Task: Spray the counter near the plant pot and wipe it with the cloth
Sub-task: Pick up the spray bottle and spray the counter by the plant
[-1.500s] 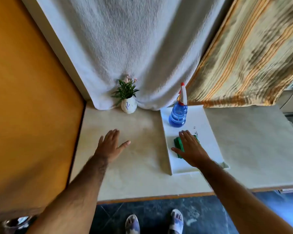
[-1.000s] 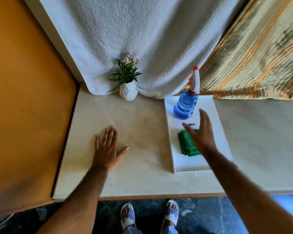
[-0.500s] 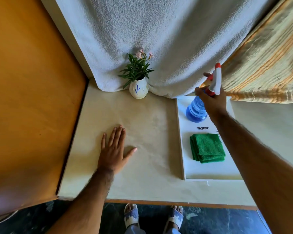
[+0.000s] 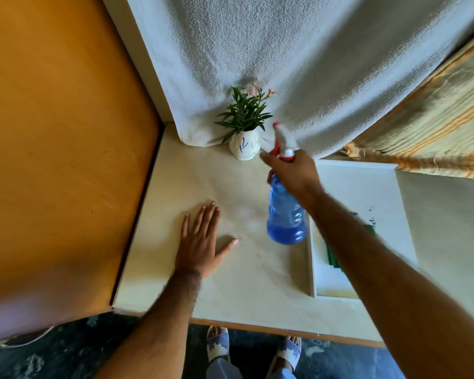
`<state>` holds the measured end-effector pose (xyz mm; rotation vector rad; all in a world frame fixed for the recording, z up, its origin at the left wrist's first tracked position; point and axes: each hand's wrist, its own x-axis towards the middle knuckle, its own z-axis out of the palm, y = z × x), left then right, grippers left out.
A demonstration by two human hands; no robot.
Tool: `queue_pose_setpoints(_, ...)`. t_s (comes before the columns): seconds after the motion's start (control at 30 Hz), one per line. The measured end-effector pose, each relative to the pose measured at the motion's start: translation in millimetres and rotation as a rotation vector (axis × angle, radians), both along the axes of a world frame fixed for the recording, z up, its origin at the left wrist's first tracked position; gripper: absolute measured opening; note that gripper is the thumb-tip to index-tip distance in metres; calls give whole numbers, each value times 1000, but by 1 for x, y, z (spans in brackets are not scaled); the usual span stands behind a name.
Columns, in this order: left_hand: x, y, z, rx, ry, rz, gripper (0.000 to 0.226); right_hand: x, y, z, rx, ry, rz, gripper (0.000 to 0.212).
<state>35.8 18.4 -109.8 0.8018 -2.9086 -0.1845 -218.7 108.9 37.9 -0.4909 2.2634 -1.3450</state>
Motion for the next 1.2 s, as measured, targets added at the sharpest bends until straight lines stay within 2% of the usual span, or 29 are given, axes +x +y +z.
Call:
queue_pose_setpoints(0.13, 1, -2, -6, 3, 21, 10, 93, 20, -24, -21, 144, -35, 49, 39)
queue_pose_setpoints(0.4, 1, -3, -12, -11, 41, 16, 93, 14, -49, -31, 259, -90, 69, 40)
queue_pose_setpoints(0.6, 2, -4, -14, 0, 32, 15, 93, 10, -54, -40, 286, -141, 40, 44)
queue_pose_setpoints(0.77, 2, -5, -11, 7, 20, 16, 92, 11, -52, -42, 265, -198, 46, 35)
queue_pose_setpoints(0.9, 3, -5, -11, 0, 23, 23, 92, 16, -40, -27, 163, -159, 0, 16)
queue_pose_setpoints(1.0, 4, -5, -13, -3, 14, 12, 94, 14, -21, -2, 42, -12, -47, 18)
queue_pose_setpoints(1.07, 4, -6, -14, -9, 9, 10, 94, 7, -5, 16, -129, 31, -98, 17)
queue_pose_setpoints(1.2, 4, -6, -15, -19, -2, 10, 95, -27, 35, 38, -349, 194, -205, 28)
